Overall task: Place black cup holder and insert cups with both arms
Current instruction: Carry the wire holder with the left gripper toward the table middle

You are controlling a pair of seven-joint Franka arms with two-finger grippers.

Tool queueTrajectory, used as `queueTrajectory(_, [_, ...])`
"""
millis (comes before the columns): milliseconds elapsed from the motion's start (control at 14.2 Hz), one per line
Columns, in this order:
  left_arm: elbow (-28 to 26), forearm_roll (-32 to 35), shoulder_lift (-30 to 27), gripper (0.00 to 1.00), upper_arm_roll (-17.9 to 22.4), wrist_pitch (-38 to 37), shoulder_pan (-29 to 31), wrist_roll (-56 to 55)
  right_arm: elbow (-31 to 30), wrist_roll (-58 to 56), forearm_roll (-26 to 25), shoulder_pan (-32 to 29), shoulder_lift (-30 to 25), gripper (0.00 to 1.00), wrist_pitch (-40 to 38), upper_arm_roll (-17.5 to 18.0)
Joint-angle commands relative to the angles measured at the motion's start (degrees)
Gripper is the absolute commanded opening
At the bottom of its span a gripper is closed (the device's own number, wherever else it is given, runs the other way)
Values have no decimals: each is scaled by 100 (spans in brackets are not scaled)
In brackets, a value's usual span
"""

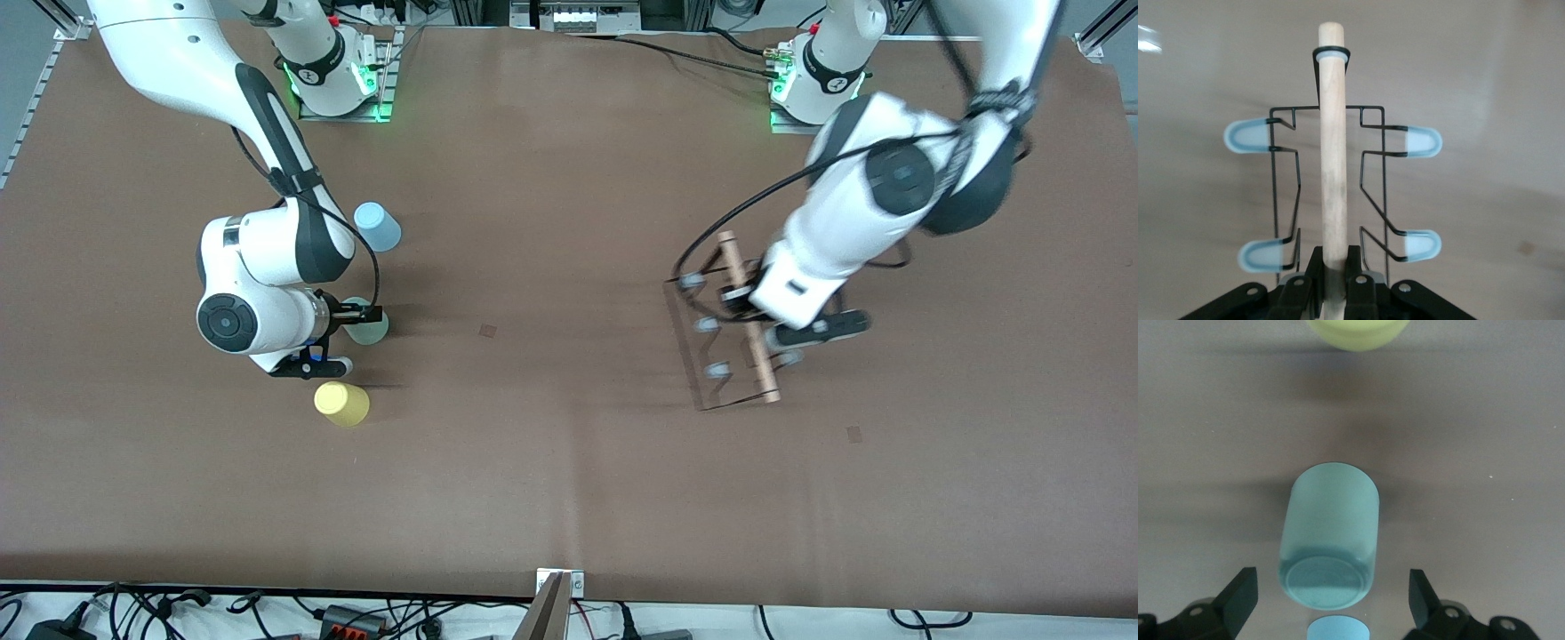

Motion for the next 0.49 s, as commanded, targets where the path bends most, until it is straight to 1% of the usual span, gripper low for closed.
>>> queueTrajectory(0, [858, -5, 657, 1, -33, -228, -488, -672, -43, 376, 1, 17, 20, 100, 30, -17])
queueTrajectory(212, [1131, 91, 956, 1, 20, -184, -946, -691, -43, 431, 1, 61, 99, 100, 144, -8])
queueTrajectory(282, [1210, 205, 1062, 1, 29, 16, -1113, -700, -43, 431, 1, 61, 151, 100, 170, -8])
queueTrajectory(424, [1228, 337, 1194, 1, 29, 412, -1211, -752, -43, 422, 1, 52, 187, 100, 197, -8])
